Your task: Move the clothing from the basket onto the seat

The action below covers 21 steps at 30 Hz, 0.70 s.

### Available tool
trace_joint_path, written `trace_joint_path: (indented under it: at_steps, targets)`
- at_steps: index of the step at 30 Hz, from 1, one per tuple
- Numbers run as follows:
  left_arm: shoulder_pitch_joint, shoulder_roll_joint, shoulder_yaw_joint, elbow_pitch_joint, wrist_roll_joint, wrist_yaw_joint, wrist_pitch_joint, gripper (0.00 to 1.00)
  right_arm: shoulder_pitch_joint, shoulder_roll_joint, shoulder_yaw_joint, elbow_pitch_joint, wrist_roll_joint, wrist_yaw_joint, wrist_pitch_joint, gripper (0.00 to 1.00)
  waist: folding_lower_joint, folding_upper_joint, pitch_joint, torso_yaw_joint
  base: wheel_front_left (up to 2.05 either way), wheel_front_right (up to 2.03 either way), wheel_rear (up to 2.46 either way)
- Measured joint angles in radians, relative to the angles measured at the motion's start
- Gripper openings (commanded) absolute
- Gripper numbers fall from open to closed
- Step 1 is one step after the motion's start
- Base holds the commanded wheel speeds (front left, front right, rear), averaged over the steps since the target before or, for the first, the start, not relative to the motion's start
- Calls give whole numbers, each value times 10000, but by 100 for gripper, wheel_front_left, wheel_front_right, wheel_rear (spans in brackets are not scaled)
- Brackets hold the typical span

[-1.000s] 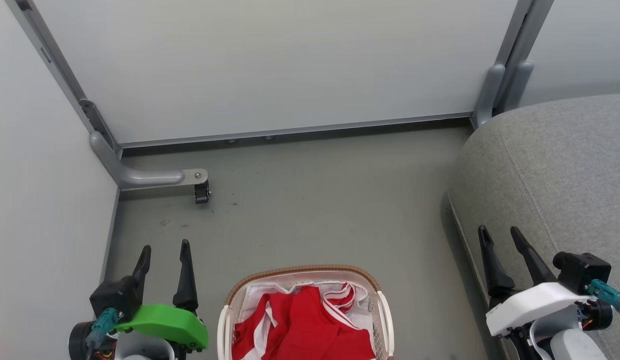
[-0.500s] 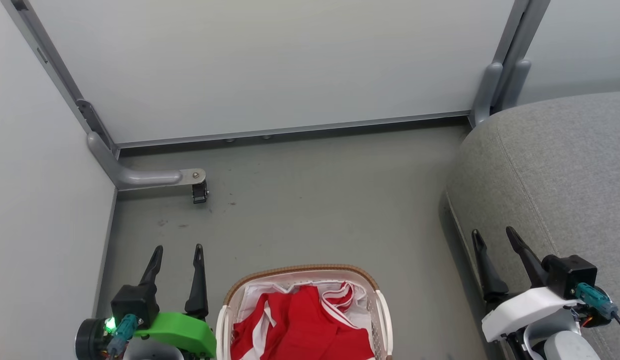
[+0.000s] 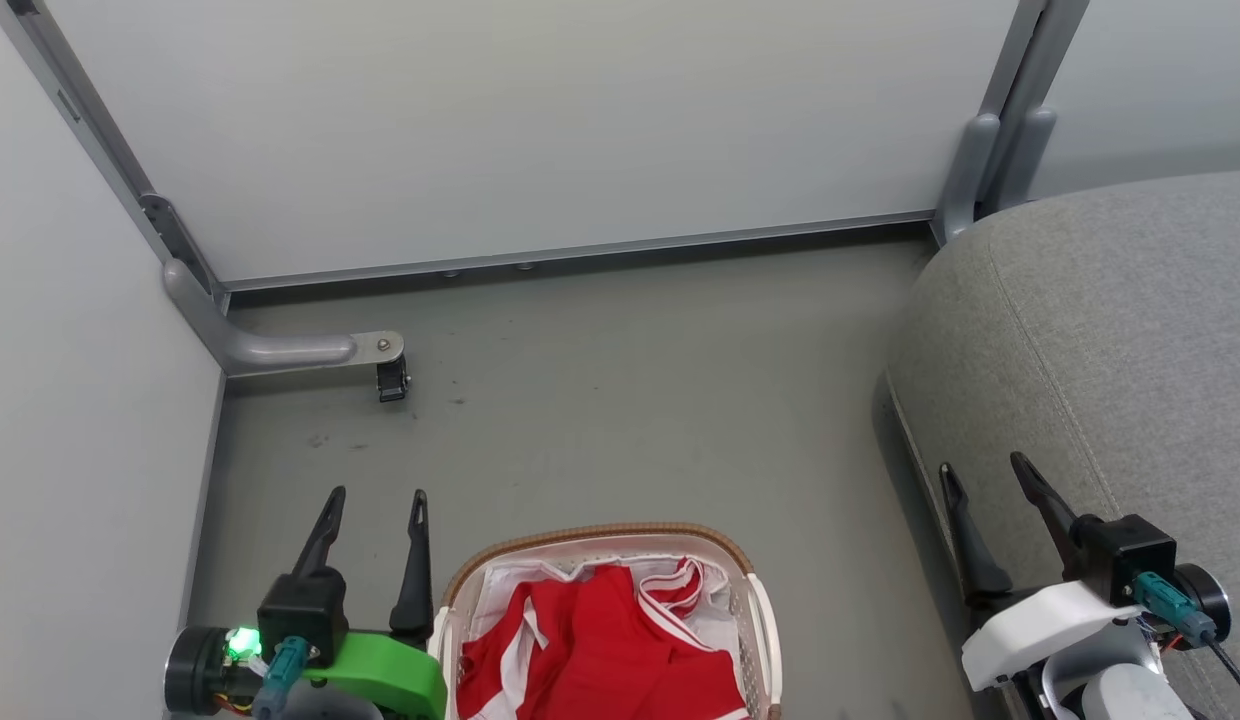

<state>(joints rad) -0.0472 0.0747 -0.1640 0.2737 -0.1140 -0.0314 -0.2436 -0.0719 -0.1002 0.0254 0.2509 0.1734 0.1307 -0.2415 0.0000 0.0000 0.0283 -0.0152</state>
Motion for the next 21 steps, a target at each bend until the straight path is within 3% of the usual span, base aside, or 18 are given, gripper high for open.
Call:
trace_joint_path:
  at_steps: [13, 21]
  targets:
    - [-830, -222, -640, 487, 623, -303, -203, 100, -715, -138, 646, -464, -692, 4, -201, 100, 0, 0, 1249, -218, 0, 0, 0]
    - [-1843, -253, -968, 1574, -105, -623, -203, 100, -1391, -234, 947, -631, -554, 4, -203, 100, 0, 0, 2558, -515, 0, 0, 0]
